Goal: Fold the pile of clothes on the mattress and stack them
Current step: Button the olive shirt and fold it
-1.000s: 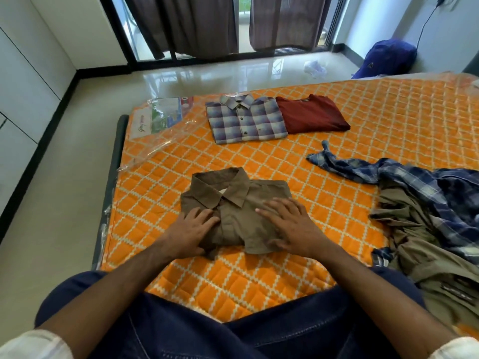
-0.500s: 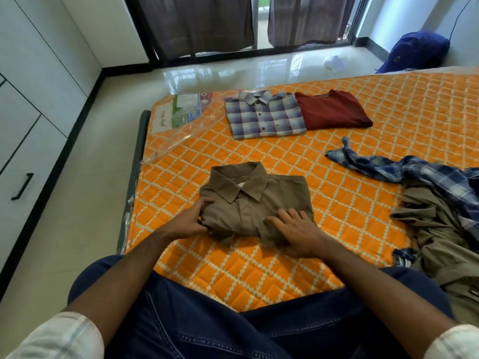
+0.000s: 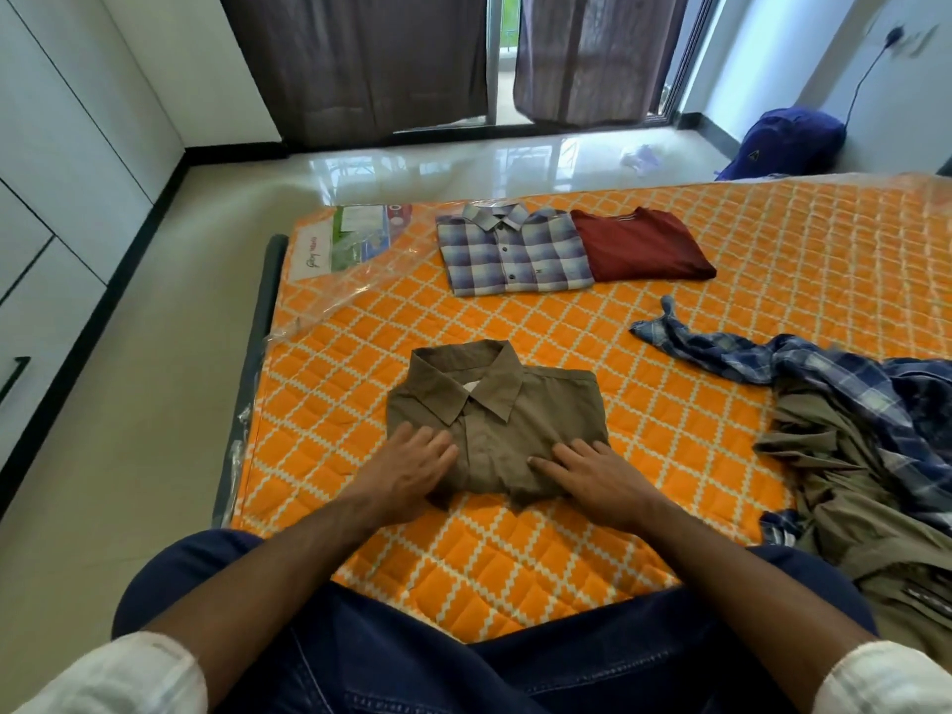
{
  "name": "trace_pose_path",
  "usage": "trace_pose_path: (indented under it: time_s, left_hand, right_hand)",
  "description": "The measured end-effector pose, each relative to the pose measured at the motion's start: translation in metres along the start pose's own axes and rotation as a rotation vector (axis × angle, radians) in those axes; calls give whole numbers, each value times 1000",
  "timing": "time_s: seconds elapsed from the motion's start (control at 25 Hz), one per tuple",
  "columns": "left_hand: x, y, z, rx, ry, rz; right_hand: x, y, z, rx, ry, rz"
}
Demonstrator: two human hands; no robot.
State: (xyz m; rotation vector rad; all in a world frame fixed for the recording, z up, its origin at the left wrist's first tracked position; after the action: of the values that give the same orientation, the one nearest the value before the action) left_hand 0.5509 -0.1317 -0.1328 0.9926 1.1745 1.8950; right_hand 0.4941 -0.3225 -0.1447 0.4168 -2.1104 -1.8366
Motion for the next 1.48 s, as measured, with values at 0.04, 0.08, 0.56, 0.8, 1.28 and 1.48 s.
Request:
trace_pose_path:
  time_s: [0.04, 0.08, 0.56, 0.8, 1.28, 1.48]
  left_hand:
    - [-5, 3, -4, -31, -1, -4]
    - [-8, 8, -2, -59, 19, -34]
    - [-5, -31, 36, 798, 218, 131]
    - [16, -78, 76, 1777, 1045, -149]
    - [-66, -14, 158, 1793, 790, -537]
    - [-162, 29, 298, 1706, 793, -830]
  right_hand:
    - [-3, 0, 4, 3, 23, -20]
    - [-8, 5, 6, -4, 35, -36]
    - [7, -20, -14, -423, -162, 167]
    - [23, -63, -91, -1258, -1161, -29]
    - [-65, 8, -143, -1850, -981, -416]
    - [-180, 66, -279, -1744, -843, -536]
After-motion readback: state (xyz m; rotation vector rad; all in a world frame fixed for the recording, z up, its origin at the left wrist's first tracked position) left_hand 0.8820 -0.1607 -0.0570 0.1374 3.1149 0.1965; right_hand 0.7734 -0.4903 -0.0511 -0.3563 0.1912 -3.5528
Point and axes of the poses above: each hand's wrist, its own x-axis away from the middle knuckle, its own y-axis out of the back of the hand, z = x × y, the point moved 9 cm from there along -x, towards the middle knuckle, and after that the axes turned 4 degrees about -y, right-handed, at the moved point
